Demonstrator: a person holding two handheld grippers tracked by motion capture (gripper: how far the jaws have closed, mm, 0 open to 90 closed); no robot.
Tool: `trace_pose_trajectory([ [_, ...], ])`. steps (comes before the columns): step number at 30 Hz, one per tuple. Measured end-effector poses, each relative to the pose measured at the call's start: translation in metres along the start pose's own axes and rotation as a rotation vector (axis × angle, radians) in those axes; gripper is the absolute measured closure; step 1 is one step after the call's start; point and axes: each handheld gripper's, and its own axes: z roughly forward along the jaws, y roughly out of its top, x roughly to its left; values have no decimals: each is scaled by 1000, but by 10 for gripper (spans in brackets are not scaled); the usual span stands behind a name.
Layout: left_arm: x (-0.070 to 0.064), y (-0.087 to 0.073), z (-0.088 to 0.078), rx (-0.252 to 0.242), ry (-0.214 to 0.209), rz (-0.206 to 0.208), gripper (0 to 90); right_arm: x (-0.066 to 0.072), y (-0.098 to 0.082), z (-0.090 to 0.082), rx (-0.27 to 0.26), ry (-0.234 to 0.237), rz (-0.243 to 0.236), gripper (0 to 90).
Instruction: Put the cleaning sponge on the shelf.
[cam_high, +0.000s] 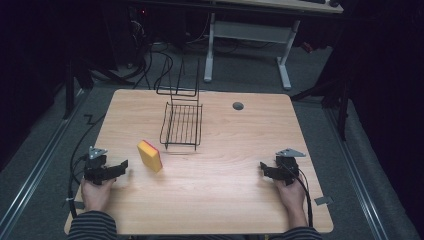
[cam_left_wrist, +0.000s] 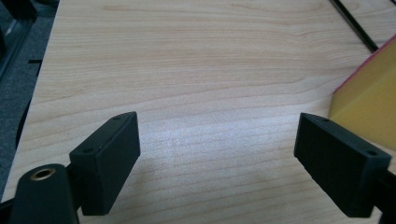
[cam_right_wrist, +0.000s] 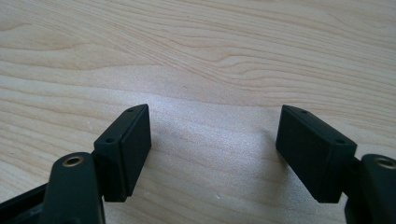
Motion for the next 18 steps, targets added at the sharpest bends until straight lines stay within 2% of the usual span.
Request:
trace_pose_trajectory([
  [8,1,3,-13,-25,-20,-5,147,0,0,0,0,0,0,268],
  [18,-4,3,-28,-58,-37,14,143,0,0,0,0,0,0,268],
])
